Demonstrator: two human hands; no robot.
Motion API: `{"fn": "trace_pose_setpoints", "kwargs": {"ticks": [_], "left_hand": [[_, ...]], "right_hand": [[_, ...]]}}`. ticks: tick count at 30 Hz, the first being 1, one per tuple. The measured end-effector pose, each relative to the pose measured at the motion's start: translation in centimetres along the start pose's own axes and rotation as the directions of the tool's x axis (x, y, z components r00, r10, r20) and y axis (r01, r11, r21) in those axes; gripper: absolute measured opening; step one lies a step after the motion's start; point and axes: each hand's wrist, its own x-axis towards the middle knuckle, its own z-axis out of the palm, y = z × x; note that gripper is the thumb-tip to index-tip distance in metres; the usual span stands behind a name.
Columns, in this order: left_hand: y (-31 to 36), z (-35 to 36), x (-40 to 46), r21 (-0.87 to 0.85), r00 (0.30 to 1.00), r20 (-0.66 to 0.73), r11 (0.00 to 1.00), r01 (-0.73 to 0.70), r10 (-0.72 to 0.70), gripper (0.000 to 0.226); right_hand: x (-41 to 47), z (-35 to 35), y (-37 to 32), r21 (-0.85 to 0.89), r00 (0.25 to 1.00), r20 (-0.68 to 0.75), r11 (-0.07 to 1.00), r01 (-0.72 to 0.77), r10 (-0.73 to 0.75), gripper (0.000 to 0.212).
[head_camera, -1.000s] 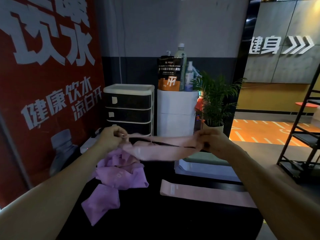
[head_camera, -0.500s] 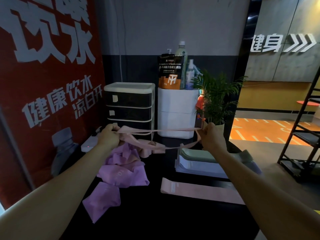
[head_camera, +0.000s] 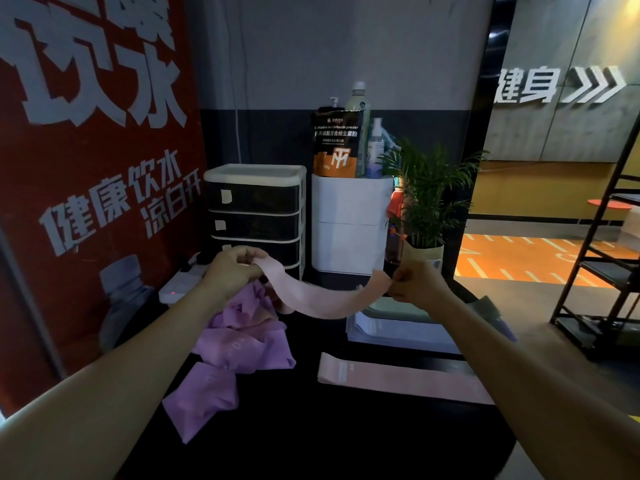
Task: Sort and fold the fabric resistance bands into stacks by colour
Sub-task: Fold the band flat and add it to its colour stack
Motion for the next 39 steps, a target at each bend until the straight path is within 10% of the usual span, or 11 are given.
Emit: {"fn": "trace_pose_setpoints", "kwargs": {"ticks": [10, 17, 26, 34, 39], "left_hand": [[5.5, 4.1, 0.0, 0.069, 0.955, 0.048, 0.953, -0.296, 0.293, 0.037], [8.9, 6.1, -0.3, 0.054, 0.915, 0.117, 0.918, -0.394, 0.386, 0.035], [9.2, 5.0, -0.4, -0.002, 0.924, 0.304, 0.970, -0.243, 0.232, 0.038], [11.0, 5.5, 0.0, 0.111, 0.926, 0.128, 0.923, -0.368, 0.354, 0.011], [12.9, 6.5, -0.1, 0.151, 0.891, -0.048, 0.885, -0.441, 0.452, 0.008]], "right_hand": [[-1.6, 1.3, -6.7, 0.123, 0.947, 0.081, 0.946, 0.299, -0.309, 0.015], [-1.1, 1.9, -10.2, 0.252, 0.962, 0.068, 0.937, 0.241, -0.266, 0.032], [-1.1, 0.9, -10.0, 0.351, 0.960, -0.022, 0.896, 0.270, -0.281, 0.025], [-0.9, 0.2, -10.6, 0.315, 0.896, -0.035, 0.846, 0.430, -0.442, 0.023], [-0.8, -1.1, -11.6, 0.246, 0.847, -0.288, 0.820, 0.517, -0.447, 0.012]]}}
